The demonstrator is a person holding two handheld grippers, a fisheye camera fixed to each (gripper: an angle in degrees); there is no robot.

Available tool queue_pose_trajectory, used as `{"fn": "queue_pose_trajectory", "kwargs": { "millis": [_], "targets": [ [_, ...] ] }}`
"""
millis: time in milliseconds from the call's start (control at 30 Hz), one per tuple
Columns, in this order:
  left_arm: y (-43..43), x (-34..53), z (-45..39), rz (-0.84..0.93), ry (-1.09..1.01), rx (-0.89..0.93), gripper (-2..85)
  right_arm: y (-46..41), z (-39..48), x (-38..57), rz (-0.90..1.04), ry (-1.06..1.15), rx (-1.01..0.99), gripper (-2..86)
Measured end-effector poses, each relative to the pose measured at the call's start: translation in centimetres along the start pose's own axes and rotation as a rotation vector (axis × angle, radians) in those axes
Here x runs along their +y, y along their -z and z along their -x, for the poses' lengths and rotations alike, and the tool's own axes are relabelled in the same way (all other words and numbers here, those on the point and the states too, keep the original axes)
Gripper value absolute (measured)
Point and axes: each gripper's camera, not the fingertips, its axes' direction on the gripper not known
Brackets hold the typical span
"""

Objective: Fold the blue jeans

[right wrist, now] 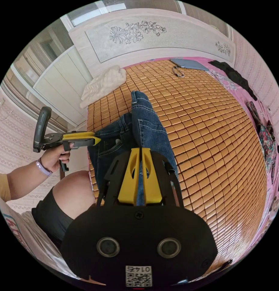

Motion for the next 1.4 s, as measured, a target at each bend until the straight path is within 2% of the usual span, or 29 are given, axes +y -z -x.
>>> {"fn": "queue_pose_trajectory", "kwargs": {
  "millis": [133, 200, 300, 400, 467, 500, 533, 600, 667, 733, 800, 900, 967, 1033, 1133, 1233, 1333, 1400],
  "targets": [
    [2.8, 1.7, 0.5, -0.095, -0.026, 0.141, 2.0, 10.5, -2.5, 2.4, -0.191, -0.011, -0.074, 1.0],
    [7.0, 3.6, 1.1, -0.273, -0.092, 0.385, 0.9, 15.0, -3.8, 3.3, -0.250, -0.021, -0.071, 0.9],
    [13.1, 5.1, 1.1, -0.444, -0.265, 0.558, 1.6, 21.4, -6.0, 2.7, -0.306, -0.053, -0.080, 0.8],
    [17.7, 4.9, 2.0, -0.538, -0.370, 0.555, 2.3, 23.5, -8.0, -1.4, -0.270, -0.059, -0.146, 1.8],
    [17.6, 4.0, 4.4, -0.544, -0.270, 0.452, 2.7, 21.5, -9.4, -4.8, -0.256, -0.081, -0.227, 2.5],
    [16.2, 3.5, 6.2, -0.510, -0.152, 0.321, 3.1, 19.0, -10.4, -6.6, -0.274, -0.143, -0.277, 2.9],
    [15.3, 3.3, 7.1, -0.492, -0.095, 0.264, 3.3, 16.0, -10.9, -7.9, -0.267, -0.210, -0.283, 3.3],
    [11.8, 3.2, 10.5, -0.401, 0.150, 0.224, 4.0, 12.3, -10.8, -8.6, -0.175, -0.288, -0.205, 3.9],
    [10.5, 3.9, 11.3, -0.381, 0.222, 0.219, 4.6, 11.4, -9.9, -7.2, -0.200, -0.290, -0.154, 4.7],
    [10.4, 4.8, 10.2, -0.427, 0.197, 0.225, 5.2, 12.6, -8.7, -3.1, -0.232, -0.205, -0.182, 5.7],
    [9.9, 5.2, 7.2, -0.408, 0.091, 0.168, 5.7, 14.2, -8.0, 1.6, -0.211, -0.142, -0.129, 6.4],
    [7.6, 5.4, 2.4, -0.344, -0.045, 0.186, 6.1, 17.9, -7.8, 12.2, -0.154, -0.159, 0.102, 7.7],
    [5.3, 5.2, -1.4, -0.268, -0.150, 0.210, 6.3, 20.4, -8.3, 19.3, -0.103, -0.253, 0.237, 8.9],
    [2.8, 5.2, -5.7, -0.202, -0.270, 0.222, 6.5, 24.0, -9.2, 29.0, -0.048, -0.467, 0.369, 10.6],
    [-1.5, 5.1, -13.1, -0.092, -0.428, 0.294, 7.1, 27.5, -9.5, 39.7, -0.033, -0.782, 0.383, 12.7],
    [-5.5, 5.5, -21.0, 0.000, -0.588, 0.343, 7.9, 29.3, -7.5, 46.5, -0.085, -0.952, 0.310, 13.2],
    [-9.1, 6.1, -28.0, 0.060, -0.704, 0.321, 8.7, 29.6, -3.6, 49.3, -0.148, -0.922, 0.324, 11.4],
    [-12.5, 6.0, -31.8, 0.128, -0.731, 0.288, 8.7, 28.4, -2.2, 49.1, -0.028, -0.845, 0.365, 10.4]
  ]
}}
